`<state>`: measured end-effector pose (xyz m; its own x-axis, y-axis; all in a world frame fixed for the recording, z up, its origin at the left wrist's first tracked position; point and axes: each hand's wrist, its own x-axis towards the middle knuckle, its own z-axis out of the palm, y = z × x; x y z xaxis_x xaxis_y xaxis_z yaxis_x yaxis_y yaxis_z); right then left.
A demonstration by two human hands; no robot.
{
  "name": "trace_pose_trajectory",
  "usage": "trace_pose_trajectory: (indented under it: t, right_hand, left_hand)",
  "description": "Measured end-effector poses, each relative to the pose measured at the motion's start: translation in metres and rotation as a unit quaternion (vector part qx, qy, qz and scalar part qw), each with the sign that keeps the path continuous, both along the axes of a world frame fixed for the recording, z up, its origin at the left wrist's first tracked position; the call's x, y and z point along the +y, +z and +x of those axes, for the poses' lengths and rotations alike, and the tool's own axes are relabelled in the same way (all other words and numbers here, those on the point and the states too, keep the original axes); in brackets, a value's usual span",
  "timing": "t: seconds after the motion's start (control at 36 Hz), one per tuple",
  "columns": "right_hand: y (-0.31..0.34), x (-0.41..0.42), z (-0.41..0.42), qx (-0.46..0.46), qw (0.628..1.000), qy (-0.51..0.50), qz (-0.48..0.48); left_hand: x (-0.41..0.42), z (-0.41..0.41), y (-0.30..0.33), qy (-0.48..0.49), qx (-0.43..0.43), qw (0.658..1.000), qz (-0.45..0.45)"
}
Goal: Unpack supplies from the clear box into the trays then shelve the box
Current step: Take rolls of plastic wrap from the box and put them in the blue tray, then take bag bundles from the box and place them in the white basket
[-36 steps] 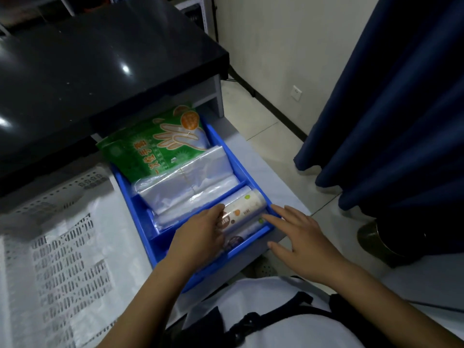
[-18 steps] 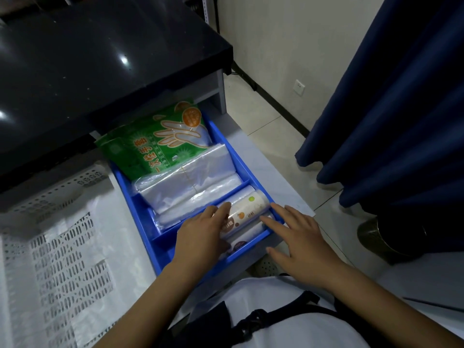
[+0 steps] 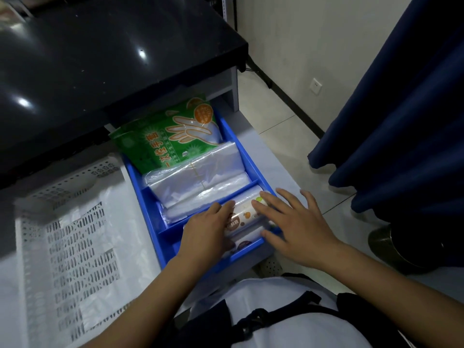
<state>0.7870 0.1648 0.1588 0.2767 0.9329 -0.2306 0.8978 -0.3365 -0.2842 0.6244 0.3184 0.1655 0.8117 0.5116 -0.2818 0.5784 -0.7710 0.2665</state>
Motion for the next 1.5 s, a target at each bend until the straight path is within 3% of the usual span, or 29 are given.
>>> trace_pose_trajectory:
  t: [0.25, 0.31, 0.44, 0.64, 0.78, 1.0, 1.25, 1.5]
  right_hand:
    - [0.01, 0.003, 0.005, 0.049, 0.999, -0.018, 0.015]
    - [0.014, 0.009, 0.013, 0.06, 0.998, 0.031, -0.004]
    - [0.035, 0.015, 0.009, 0.103, 0.994, 0.026, -0.014]
    - [0.051, 0.035, -0.002, 0.206, 0.962, 0.175, 0.041]
    - [0.049, 0.044, -0.028, 0.196, 0.934, 0.299, 0.014]
    - [0.063, 0.043, -0.115, 0.105, 0.887, 0.448, -0.04]
    - [0.068, -0.036, -0.249, 0.105, 0.86, 0.489, -0.103]
    - [0.063, -0.09, -0.362, 0.096, 0.852, 0.505, -0.1]
  left_hand:
    - [0.0, -0.002, 0.001, 0.018, -0.036, 0.996, -0.075]
    - [-0.009, -0.005, 0.006, 0.079, -0.037, 0.992, -0.096]
    - [-0.025, -0.019, 0.025, 0.149, -0.097, 0.982, -0.064]
    - [-0.086, -0.07, 0.033, 0.372, -0.142, 0.917, -0.016]
    - [-0.141, -0.109, 0.029, 0.496, -0.109, 0.862, -0.005]
    - [-0.213, -0.19, 0.024, 0.598, -0.042, 0.798, -0.065]
    - [-0.291, -0.297, 0.015, 0.643, -0.044, 0.756, -0.119]
    - [-0.376, -0.404, -0.023, 0.688, -0.087, 0.705, -0.15]
